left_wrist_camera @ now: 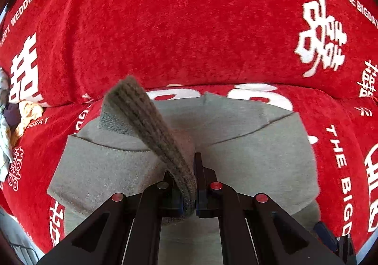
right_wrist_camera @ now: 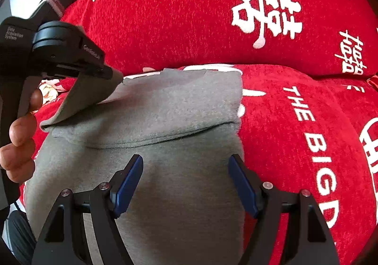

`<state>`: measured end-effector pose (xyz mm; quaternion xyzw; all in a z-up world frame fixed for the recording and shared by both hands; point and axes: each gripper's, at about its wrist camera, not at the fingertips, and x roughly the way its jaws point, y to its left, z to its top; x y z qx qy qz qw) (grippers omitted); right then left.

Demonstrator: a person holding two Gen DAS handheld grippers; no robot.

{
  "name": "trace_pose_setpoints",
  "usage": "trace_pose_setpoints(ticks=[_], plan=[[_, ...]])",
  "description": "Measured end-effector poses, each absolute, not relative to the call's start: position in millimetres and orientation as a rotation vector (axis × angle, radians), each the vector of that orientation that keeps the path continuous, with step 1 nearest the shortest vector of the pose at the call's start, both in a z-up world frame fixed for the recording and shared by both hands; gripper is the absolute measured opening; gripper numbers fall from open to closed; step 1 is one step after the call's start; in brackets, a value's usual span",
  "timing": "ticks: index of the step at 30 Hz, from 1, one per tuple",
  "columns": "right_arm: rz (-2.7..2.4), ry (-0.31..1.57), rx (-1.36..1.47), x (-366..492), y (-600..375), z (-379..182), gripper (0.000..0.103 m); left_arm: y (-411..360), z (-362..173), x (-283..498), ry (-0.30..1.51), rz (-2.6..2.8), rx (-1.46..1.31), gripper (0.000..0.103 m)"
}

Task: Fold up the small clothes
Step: 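Lay the sleeve across the sweater body with the left tool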

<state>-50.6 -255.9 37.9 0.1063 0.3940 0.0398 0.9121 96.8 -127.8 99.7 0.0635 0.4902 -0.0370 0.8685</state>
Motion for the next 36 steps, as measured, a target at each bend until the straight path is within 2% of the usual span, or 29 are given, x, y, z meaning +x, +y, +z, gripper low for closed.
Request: trace_pose_setpoints(ticks=[22,36], plan=[[0.037,0.803,0.263,-56,-288,36,0.078,-175,67,94,1.104,-0.139,0.165,0.007],[0.029,0.822,0.253,-59,-287,26,0.078,-159,40,99,1.181,-0.245,-0.003,0.007]])
